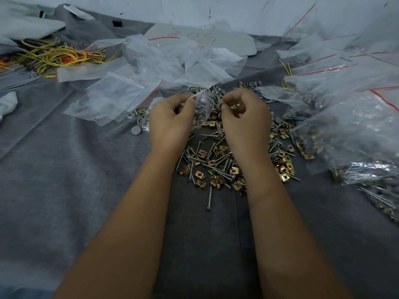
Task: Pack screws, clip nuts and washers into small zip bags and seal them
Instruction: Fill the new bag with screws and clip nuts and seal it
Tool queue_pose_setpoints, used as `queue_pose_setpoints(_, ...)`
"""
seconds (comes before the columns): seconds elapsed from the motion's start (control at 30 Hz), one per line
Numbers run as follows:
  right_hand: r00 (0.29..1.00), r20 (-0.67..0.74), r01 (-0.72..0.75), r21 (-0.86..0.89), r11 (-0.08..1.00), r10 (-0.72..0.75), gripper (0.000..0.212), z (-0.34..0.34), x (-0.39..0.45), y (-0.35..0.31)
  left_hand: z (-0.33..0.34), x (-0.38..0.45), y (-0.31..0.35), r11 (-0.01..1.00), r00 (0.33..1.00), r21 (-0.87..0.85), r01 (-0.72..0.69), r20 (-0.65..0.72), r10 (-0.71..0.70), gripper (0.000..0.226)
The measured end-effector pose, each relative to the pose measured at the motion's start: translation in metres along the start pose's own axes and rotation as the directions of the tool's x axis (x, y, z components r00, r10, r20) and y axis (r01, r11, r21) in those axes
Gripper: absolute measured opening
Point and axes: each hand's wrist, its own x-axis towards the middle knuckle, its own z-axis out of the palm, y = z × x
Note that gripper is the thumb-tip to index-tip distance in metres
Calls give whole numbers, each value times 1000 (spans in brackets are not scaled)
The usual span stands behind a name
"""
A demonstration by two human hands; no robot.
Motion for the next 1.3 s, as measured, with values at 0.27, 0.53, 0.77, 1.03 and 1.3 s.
queue_pose_setpoints(0.27,987,133,76,87,993,-87,14,7,-5,-4,0,-2,3,999,999,-34,29,13,-29,17)
queue_pose_setpoints(0.53,997,1,-72,211,975,74,19,1,0,2,-2,3,3,988,980,-144,60,-182,-86,28)
queue_pose_setpoints(0.77,967,245,-38,-149,988,74,37,11,7,13,-3,8,1,955,937,-292,59,-313,-154,34)
queue_pose_setpoints(1.03,819,573,233,-366,901,20,58,37,31,10,-2,8,0,950,947,-302,81,-273,-167,30)
queue_pose_setpoints(1.3,789,612,259,-424,868,64,47,26,29,12,-2,9,0,951,946,-287,116,-261,-194,28)
